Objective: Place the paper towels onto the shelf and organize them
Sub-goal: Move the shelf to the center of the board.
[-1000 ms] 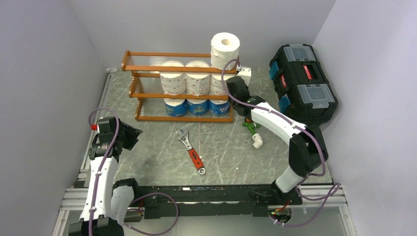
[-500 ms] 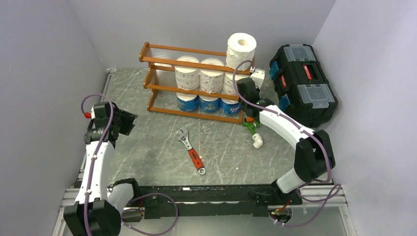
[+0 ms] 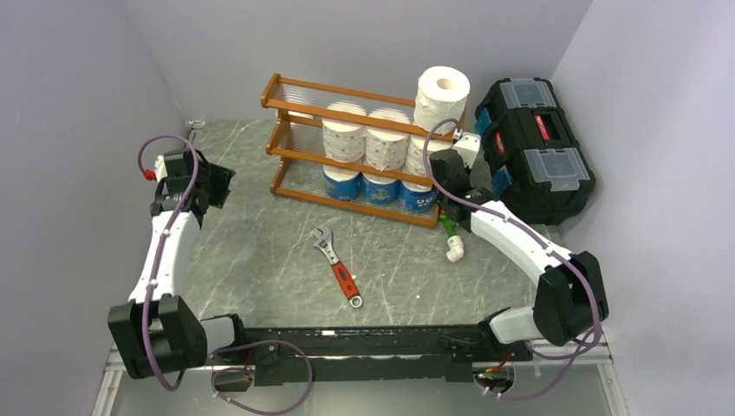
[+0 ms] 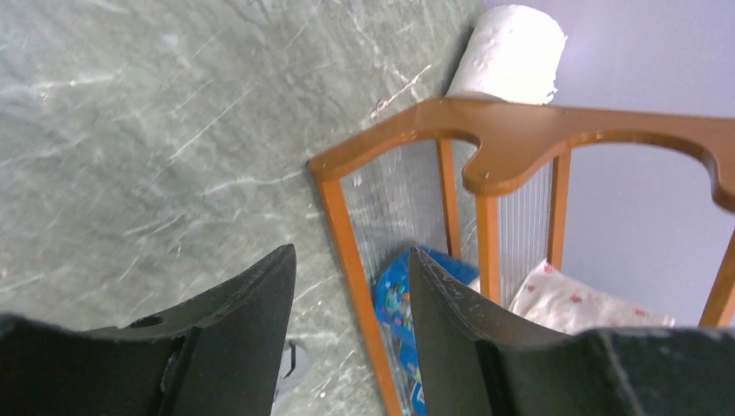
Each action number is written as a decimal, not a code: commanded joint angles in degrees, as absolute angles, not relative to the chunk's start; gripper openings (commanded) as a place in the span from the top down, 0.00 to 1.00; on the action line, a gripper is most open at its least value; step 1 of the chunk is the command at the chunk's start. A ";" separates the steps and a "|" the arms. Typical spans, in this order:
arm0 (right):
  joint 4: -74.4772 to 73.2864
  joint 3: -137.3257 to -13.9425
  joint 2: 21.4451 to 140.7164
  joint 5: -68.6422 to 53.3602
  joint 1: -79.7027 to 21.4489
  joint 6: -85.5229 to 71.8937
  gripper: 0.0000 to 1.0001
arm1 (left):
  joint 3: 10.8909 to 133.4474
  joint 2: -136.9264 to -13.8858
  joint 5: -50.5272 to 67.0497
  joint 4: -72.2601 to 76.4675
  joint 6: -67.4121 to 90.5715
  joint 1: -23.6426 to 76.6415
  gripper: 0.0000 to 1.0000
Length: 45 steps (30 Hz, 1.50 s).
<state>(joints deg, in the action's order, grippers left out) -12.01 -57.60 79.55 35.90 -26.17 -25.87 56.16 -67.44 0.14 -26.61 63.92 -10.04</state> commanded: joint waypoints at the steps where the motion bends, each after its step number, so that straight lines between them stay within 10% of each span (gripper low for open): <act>1: -12.85 -56.86 74.21 45.14 -23.94 -23.74 1.00 | 60.17 -72.47 -1.25 -19.82 61.64 -10.28 0.44; 43: -23.15 -49.34 57.97 45.25 -22.16 -31.43 1.00 | 97.37 -120.40 6.56 -5.14 50.72 -0.58 0.26; 45: -23.44 -49.51 57.26 44.28 -22.24 -31.64 0.86 | 96.45 -120.75 7.10 -3.52 53.73 -0.53 0.20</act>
